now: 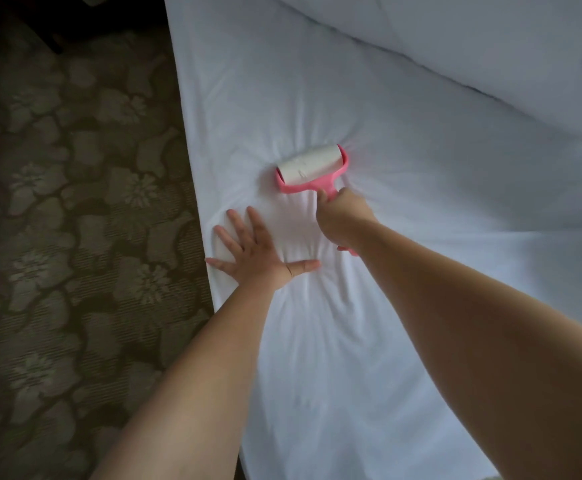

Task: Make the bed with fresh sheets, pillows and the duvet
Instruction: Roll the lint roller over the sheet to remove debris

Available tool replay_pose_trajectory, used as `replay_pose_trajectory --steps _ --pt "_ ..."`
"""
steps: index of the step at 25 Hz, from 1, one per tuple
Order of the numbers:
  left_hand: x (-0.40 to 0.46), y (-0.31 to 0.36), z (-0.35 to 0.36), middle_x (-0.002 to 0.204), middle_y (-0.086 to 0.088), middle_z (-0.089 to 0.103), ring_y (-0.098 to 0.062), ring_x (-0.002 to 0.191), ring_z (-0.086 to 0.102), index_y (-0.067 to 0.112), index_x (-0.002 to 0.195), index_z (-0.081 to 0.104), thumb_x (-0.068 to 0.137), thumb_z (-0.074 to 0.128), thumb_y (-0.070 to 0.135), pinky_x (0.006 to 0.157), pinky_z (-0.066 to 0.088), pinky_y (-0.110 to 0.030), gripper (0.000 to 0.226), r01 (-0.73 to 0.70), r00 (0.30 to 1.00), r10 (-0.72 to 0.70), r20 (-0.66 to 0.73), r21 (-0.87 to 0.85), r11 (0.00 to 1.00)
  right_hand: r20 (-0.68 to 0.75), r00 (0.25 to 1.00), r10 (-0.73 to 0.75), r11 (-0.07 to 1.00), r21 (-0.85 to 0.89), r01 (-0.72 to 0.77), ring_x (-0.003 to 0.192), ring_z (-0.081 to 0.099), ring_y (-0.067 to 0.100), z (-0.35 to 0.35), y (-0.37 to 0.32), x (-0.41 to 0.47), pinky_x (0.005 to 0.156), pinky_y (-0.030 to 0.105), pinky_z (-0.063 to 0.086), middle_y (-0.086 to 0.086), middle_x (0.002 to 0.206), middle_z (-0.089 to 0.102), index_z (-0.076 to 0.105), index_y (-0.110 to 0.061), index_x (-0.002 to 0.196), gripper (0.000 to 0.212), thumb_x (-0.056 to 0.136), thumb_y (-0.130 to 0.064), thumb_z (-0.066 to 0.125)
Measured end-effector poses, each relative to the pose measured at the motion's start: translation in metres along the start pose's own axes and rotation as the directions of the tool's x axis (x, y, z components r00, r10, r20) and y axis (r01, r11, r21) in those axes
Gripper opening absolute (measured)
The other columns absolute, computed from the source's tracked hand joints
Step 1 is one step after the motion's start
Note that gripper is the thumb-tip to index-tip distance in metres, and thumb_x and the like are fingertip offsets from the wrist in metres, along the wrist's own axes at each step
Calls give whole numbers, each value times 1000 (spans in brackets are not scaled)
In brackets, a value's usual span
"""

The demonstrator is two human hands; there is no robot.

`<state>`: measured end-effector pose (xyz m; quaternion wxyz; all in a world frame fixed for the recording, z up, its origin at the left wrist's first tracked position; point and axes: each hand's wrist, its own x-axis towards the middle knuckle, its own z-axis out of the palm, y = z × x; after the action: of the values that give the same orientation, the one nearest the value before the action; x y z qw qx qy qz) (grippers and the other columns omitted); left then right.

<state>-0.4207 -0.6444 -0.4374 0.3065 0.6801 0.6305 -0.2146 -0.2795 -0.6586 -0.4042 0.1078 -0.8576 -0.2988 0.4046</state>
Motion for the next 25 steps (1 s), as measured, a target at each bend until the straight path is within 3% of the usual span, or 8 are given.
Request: replay_pose_trajectory --steps 2,4,9,12,14,21,25 --pt "13 7 -9 142 -7 -49 -37 134 -39 25 136 -43 40 61 90 102 -4 -75 155 34 999 -33 12 -50 998 -22 1000 -14 1000 0 14 98 63 33 2 -8 15 79 39 52 13 118 58 45 -6 122 53 98 -50 27" --pt "23 13 -18 140 -7 -52 -36 132 -42 29 133 -45 37 63 89 99 -7 -76 157 75 997 -71 39 -91 993 -28 999 -19 1000 -1 19 101 62 33 2 -18 26 86 42 51 12 118 58 45 -7 122 54 97 -52 28" --pt "42 21 -26 132 -12 -58 -37 127 -47 33 121 -54 32 65 89 95 -13 -76 158 156 985 -144 99 -132 979 -14 998 -66 998 12 66 97 62 32 -7 -53 59 84 42 52 10 113 56 45 -8 121 54 97 -53 27" --pt "52 22 -29 130 -15 -59 -37 125 -49 34 115 -57 34 65 88 96 -15 -75 155 154 984 -137 112 -155 976 -5 997 -83 996 10 83 92 62 31 -13 -74 79 72 37 50 8 102 52 45 -7 119 51 98 -49 27" --pt "57 22 -33 128 -17 -60 -37 124 -51 35 112 -58 36 62 89 96 -18 -73 153 150 985 -132 114 -169 974 6 996 -93 996 -4 93 93 61 31 -16 -86 88 75 39 52 6 100 48 45 -6 120 49 99 -47 26" --pt "64 23 -33 122 -17 -63 -37 122 -52 32 110 -59 39 59 91 94 -21 -72 149 160 981 -139 135 -162 974 11 994 -111 994 -11 111 98 62 31 -22 -111 108 80 38 52 10 112 56 44 -7 125 51 99 -47 27" --pt "62 23 -34 125 -17 -62 -37 123 -51 34 107 -60 39 59 91 95 -20 -72 148 152 984 -135 113 -162 975 1 996 -94 996 -14 94 88 62 30 -20 -106 99 66 33 47 6 99 50 44 -7 125 51 99 -47 26"
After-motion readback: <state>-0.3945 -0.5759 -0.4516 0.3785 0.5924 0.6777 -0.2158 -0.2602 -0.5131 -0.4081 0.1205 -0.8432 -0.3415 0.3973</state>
